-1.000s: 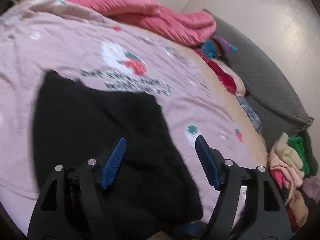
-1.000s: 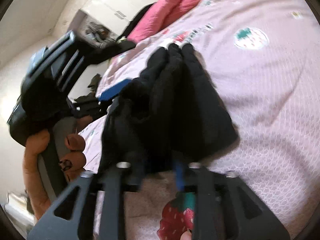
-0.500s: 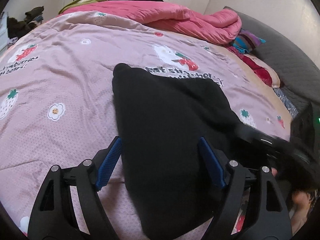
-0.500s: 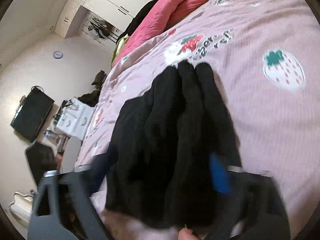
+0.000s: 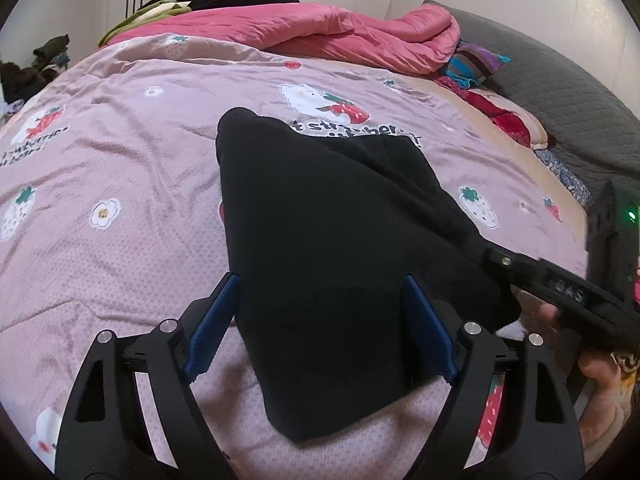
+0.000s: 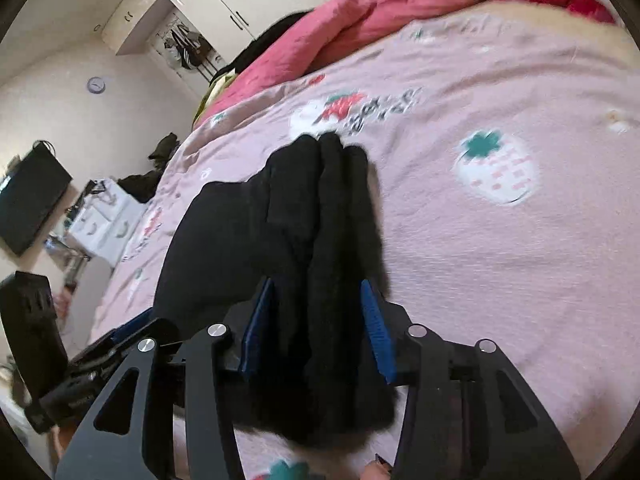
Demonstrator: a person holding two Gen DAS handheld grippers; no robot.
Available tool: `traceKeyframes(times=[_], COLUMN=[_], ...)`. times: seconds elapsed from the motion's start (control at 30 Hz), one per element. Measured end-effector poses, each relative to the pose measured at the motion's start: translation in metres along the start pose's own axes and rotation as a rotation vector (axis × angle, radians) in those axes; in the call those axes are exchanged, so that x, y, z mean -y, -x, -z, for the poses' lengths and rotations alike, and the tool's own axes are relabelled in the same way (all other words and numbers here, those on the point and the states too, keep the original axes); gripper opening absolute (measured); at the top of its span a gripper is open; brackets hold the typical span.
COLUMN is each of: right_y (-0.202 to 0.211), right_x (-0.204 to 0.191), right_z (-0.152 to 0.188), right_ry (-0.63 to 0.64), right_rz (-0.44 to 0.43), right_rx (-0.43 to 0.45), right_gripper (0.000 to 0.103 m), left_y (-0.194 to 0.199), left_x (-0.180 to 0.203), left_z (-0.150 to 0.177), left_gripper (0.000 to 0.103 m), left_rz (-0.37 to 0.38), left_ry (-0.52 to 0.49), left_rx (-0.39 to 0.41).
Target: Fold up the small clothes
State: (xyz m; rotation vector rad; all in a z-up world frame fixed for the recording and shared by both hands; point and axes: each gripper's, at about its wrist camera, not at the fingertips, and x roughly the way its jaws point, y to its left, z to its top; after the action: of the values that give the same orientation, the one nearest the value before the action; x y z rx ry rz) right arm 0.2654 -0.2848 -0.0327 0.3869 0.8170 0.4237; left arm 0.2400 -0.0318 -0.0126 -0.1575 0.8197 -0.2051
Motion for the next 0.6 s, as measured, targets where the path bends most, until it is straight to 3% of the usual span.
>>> traceKeyframes(times=[0.13,0.2,0.3,0.37,0.4,0.6], right_y=[0.026,0.041,0.066,0.081,0.089,0.114], right_x=[-0.019,-0.028,-0.037,-0.041,-0.044,-0.057], right_z=[0.007,0.012,0.024,0.033,0.038,0.060], right_ry=[0.108,0.147,0.187,0.195,0.202,0.228], right_rz=[0.089,0.114,0.137,0.146,0.142,0.136], right_rx=[0.080,0.126,0.208,0.247,0.266,0.307], right_gripper=[0.055,0.073,0.077,0.086,0.089,0.097], left_y=[0.009,0.015,0.027,0.037,0.041,0.070], left_x=[-0.003,-0.002,0.002,0.004,0.004,0.007], left_z=[0.005,0.008,0.014,0.018,0.020,0.038], left_gripper=[0.075,0.076,0.076,0.077,0.085,0.093], left_rz=[0.021,0.025,0.029,0.036,0.038,0.043], left_ry=[0.017,0.016,0.010,0.010,0.009,-0.001], left_rx=[0.004,0.010,0.029,0.043,0.047,0.084])
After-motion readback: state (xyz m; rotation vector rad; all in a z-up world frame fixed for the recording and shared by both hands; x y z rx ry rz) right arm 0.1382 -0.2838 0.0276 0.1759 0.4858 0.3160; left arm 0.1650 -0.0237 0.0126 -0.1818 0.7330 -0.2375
